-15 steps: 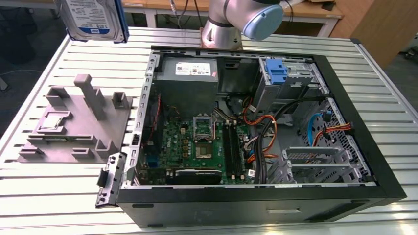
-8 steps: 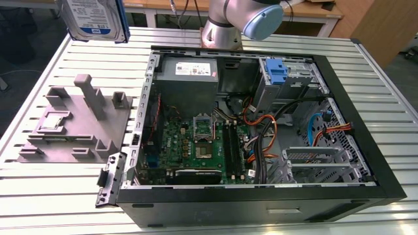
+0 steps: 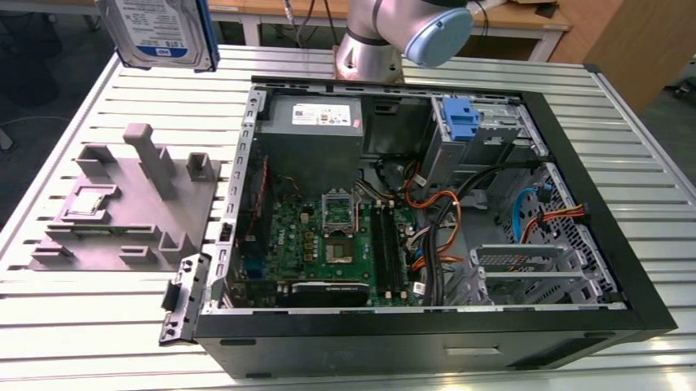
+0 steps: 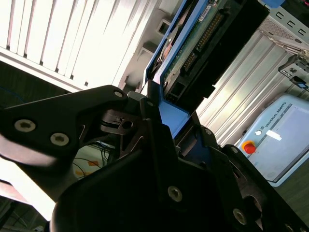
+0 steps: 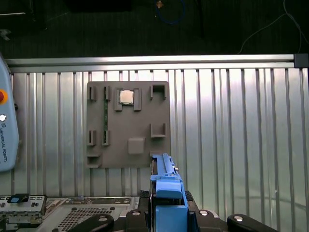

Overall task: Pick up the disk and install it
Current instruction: 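Pick up the disk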

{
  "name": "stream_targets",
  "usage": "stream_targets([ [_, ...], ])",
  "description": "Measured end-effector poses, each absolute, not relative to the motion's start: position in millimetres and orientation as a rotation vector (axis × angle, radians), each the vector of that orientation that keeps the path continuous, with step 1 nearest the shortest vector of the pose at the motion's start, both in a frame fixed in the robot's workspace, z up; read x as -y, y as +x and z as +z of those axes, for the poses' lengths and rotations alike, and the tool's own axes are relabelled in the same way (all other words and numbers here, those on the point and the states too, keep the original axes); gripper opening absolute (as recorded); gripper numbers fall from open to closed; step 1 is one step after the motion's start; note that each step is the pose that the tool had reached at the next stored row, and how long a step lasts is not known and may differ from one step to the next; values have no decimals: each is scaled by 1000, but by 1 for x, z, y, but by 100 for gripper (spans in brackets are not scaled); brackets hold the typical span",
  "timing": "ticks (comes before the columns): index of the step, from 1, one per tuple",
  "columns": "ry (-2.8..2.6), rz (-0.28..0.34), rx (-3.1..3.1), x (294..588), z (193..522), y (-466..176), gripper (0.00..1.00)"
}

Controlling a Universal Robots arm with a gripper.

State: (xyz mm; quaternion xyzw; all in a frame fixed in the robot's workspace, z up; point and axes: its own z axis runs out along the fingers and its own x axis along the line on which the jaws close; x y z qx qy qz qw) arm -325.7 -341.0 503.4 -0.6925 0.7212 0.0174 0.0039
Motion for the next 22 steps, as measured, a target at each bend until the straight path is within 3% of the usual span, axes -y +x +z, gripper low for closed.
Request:
stream_targets([
  [22,-2170,55,-2260,341,503,-311,36],
])
